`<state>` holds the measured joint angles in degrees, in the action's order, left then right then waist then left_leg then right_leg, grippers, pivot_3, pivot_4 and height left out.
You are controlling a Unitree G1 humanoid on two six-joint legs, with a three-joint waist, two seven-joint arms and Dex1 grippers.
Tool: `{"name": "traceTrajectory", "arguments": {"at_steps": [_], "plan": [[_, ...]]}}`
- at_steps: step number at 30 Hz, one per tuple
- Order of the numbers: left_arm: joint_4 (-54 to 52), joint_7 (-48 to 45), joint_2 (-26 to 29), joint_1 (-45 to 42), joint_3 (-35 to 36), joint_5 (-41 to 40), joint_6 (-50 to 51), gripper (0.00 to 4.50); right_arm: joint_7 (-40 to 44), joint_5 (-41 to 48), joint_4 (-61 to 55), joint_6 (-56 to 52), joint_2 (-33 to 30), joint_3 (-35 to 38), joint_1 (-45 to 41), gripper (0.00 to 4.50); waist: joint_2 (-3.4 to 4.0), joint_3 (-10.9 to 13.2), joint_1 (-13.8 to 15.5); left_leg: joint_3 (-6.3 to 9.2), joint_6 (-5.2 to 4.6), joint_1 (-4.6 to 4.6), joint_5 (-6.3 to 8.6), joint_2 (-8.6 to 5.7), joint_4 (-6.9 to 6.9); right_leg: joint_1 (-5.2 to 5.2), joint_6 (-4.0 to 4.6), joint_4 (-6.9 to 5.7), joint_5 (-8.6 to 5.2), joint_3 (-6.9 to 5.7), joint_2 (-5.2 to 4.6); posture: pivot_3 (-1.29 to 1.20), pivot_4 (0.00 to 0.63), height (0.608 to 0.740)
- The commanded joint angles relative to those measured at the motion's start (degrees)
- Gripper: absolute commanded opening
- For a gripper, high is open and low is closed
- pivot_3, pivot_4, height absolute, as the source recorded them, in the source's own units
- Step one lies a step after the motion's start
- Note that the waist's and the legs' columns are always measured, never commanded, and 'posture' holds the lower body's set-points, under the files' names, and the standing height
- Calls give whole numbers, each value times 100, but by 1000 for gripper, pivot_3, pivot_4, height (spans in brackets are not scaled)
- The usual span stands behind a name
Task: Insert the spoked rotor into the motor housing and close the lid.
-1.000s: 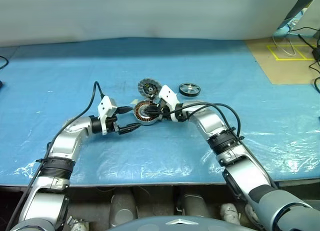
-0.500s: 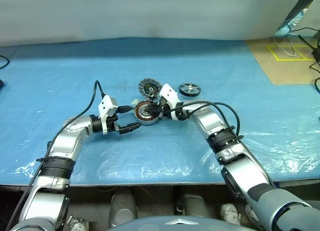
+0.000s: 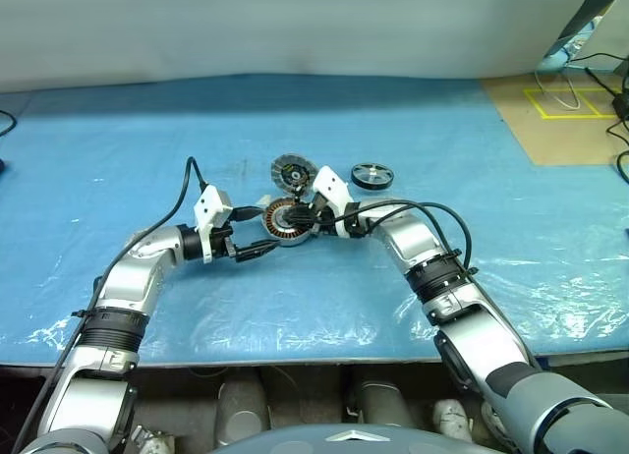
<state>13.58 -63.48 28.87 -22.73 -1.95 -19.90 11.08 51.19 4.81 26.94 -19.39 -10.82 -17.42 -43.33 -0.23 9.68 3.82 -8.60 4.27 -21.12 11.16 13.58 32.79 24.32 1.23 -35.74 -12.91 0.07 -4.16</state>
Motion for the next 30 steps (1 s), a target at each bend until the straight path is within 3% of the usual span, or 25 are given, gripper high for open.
{"name": "traceTrajectory", "arguments": {"at_steps": [1,30], "plan": [[-205,-10,15,-35,38,-40,-11,4500,63,-51,-200,8,42,-70,31,557,0,0,0,0,0,0,0,0,0,0,0,0,0,0,0,0,150,740],[-150,-16,-53,12,0,17,-88,4500,-102,-252,136,207,44,10,-34,557,0,0,4,0,0,0,0,-1,1,0,0,-1,0,0,-1,0,150,740]]}}
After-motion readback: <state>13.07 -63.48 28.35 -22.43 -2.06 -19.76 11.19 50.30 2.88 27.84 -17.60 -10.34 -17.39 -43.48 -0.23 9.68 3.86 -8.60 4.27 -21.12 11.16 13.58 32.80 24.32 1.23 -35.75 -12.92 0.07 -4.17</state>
